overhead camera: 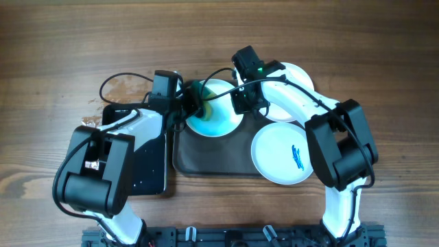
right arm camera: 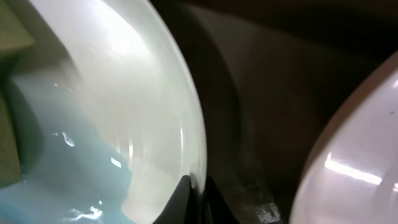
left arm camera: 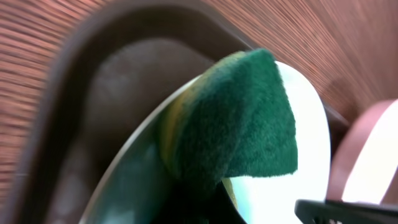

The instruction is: Clean dirty plates on tray and stack at the side

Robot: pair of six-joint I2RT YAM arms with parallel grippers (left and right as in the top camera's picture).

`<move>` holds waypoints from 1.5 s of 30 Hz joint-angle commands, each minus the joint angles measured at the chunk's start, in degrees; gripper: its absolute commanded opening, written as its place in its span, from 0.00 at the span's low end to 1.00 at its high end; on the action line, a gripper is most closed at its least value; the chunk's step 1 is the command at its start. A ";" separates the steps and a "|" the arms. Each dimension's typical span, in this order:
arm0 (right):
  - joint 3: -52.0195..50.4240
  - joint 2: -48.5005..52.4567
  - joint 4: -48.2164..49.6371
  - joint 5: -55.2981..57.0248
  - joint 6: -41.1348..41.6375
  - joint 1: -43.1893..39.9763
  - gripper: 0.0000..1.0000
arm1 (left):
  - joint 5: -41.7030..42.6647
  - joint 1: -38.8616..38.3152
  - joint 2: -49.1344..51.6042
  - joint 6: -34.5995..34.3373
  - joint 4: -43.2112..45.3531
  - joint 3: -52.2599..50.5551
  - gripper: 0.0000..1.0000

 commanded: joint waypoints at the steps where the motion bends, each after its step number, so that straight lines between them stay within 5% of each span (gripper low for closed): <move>1: -0.72 1.20 -0.28 4.55 -2.51 -0.31 0.04 | 10.78 -2.34 2.05 -1.07 2.64 -0.26 0.04; 8: -0.70 1.20 -0.04 4.55 -2.49 -0.31 0.04 | 18.40 -9.49 2.16 -4.55 7.28 -0.22 0.04; 21: -0.72 1.20 -0.79 4.55 -2.47 -0.31 0.04 | 2.67 0.92 2.27 -5.55 6.67 -0.22 0.04; 32: -0.70 1.20 -1.42 4.55 -2.49 -0.31 0.04 | -6.62 2.45 1.70 0.31 -11.32 -0.20 0.04; 45: -0.72 1.20 -1.11 2.84 -3.63 -0.31 0.04 | -10.14 -3.54 -24.17 3.45 -17.86 -0.15 0.04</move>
